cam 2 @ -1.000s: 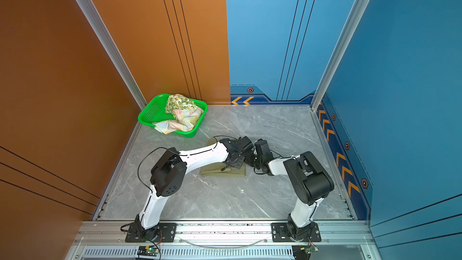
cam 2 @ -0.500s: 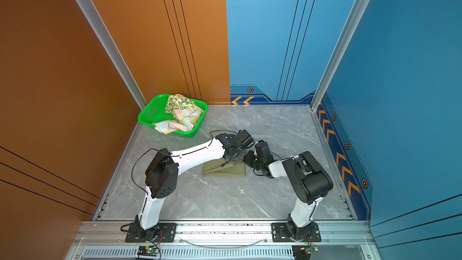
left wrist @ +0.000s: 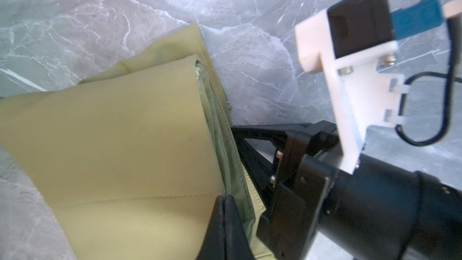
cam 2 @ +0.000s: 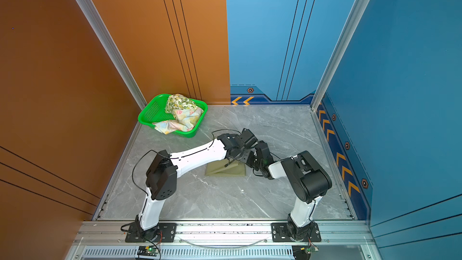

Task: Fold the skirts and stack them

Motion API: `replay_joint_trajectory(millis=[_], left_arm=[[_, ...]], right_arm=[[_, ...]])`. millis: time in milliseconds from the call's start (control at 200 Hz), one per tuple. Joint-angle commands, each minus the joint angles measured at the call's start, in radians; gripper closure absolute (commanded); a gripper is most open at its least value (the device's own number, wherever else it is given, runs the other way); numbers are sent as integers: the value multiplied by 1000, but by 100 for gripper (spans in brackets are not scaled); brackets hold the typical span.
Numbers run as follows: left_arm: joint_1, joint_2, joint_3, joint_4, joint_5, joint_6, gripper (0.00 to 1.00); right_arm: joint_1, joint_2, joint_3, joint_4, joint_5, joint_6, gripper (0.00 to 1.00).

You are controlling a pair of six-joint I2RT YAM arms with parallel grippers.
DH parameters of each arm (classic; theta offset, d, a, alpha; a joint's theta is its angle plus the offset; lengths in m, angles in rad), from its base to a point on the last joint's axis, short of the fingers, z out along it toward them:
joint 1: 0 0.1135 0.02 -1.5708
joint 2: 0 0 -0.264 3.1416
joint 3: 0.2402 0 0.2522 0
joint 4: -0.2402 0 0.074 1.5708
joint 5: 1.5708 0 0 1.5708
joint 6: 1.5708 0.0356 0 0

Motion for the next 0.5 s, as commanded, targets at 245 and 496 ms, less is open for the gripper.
replay_joint_trajectory(millis=[245,496], left_arm=[[-5,25,33,-10,16,-45,100],[5,48,13,23,36,-63,100]], right_arm=[[-26,2,-51,-8,-16,19,100],[-77,-25,-95,13,-49,38,72]])
